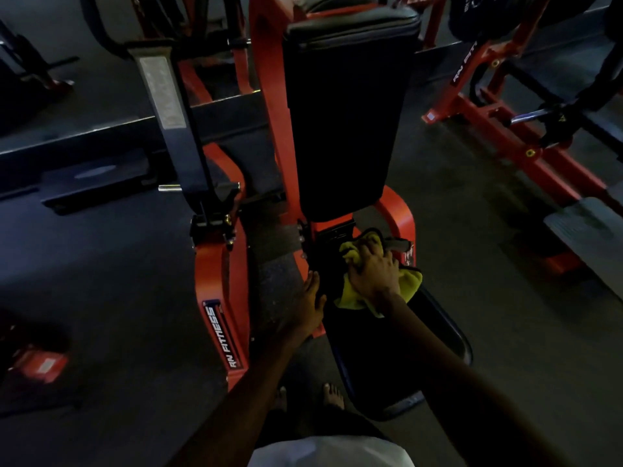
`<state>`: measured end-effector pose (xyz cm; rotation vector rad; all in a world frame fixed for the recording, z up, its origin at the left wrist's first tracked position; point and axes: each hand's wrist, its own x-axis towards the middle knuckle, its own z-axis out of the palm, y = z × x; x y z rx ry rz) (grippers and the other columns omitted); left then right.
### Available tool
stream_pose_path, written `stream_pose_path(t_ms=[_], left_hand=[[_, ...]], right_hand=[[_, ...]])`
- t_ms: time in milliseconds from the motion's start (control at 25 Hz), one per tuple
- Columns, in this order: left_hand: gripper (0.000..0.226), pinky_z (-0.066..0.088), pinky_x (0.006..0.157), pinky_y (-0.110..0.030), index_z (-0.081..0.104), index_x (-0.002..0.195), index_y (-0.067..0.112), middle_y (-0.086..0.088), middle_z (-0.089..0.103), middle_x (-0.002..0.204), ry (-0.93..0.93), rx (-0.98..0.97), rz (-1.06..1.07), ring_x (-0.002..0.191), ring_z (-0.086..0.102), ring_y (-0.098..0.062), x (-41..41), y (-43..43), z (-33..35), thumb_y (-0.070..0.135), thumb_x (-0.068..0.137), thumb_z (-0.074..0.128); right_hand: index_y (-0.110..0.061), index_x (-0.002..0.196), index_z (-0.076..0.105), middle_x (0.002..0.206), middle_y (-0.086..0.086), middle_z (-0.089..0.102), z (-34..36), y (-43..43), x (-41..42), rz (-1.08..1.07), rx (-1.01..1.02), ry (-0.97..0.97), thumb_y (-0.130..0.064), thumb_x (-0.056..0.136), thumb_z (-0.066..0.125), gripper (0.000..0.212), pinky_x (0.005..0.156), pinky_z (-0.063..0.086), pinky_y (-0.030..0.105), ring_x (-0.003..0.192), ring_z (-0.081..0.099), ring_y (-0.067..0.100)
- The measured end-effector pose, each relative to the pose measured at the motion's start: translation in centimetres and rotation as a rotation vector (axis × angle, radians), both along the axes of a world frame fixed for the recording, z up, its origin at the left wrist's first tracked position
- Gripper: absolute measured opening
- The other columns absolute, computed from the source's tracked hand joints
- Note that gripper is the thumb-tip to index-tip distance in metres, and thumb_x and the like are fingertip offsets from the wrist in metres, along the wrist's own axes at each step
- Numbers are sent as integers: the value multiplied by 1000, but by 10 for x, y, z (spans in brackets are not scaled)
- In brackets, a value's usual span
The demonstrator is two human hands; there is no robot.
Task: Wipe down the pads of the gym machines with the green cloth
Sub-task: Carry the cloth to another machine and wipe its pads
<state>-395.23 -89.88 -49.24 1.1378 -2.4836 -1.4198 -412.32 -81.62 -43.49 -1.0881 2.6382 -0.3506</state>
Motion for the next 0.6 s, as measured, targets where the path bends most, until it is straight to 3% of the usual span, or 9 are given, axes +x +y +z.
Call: stream_pose_path(t_ms=[120,200,280,440,600], left_hand=[[61,12,115,-14,29,153,-1,-19,29,159,37,-37,-15,147,31,-29,15,13,1,16,97,47],[64,20,119,-22,32,153,1,-18,33,158,64,-32,-11,145,34,-28,24,28,-1,23,94,45],[68,22,122,-33,27,155,2,-16,27,161,55,-30,9,148,28,-28,27,39,-3,27,94,44],[66,14,121,-21,24,157,6,-5,19,163,28,-3,16,151,16,-15,27,35,5,25,98,48],[69,19,122,-26,22,158,12,0,18,164,28,31,45,152,18,-16,28,36,7,28,97,49]], right_hand=[[-31,135,55,145,-3,50,-3,6,16,215,-25,110,-58,90,55,52,91,44,48,115,53,41],[-36,135,54,144,-8,51,-10,20,16,358,-47,150,-60,88,54,53,87,45,46,111,55,39],[-37,135,55,142,-7,54,-14,12,0,353,-49,132,-60,88,52,52,89,45,47,113,56,40],[-33,130,57,135,1,59,-13,-24,-14,176,7,37,-59,89,48,50,96,41,50,116,53,43],[-37,131,59,137,-3,56,-13,-14,-2,401,-17,59,-57,86,55,49,93,42,48,112,55,43]])
